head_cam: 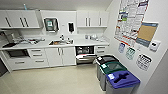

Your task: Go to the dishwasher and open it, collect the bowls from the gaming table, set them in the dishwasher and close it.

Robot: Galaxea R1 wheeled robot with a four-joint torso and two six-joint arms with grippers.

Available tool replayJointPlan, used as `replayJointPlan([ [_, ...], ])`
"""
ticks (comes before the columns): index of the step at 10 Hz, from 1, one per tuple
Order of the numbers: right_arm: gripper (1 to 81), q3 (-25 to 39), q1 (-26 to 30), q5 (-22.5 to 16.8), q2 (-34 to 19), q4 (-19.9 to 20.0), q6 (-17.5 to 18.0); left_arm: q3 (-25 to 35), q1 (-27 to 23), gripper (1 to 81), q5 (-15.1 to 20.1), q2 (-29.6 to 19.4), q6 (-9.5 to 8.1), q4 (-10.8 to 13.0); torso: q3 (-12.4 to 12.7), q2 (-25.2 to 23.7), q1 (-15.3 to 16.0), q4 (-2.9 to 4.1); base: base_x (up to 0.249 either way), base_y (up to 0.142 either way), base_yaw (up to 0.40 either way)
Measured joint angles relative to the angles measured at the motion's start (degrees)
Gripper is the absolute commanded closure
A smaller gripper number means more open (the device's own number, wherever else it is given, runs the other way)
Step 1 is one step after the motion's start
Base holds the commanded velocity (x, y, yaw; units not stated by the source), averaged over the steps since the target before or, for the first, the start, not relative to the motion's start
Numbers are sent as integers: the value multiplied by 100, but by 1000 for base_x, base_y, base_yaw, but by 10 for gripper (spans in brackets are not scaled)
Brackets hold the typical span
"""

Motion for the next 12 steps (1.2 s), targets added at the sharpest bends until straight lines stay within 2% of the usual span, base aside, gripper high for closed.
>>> replayJointPlan([
  [12,811,-2,28,-6,-2,-9,0,2,1,811,0,-7,0,0,0,0,2,0,149,0,0],
])
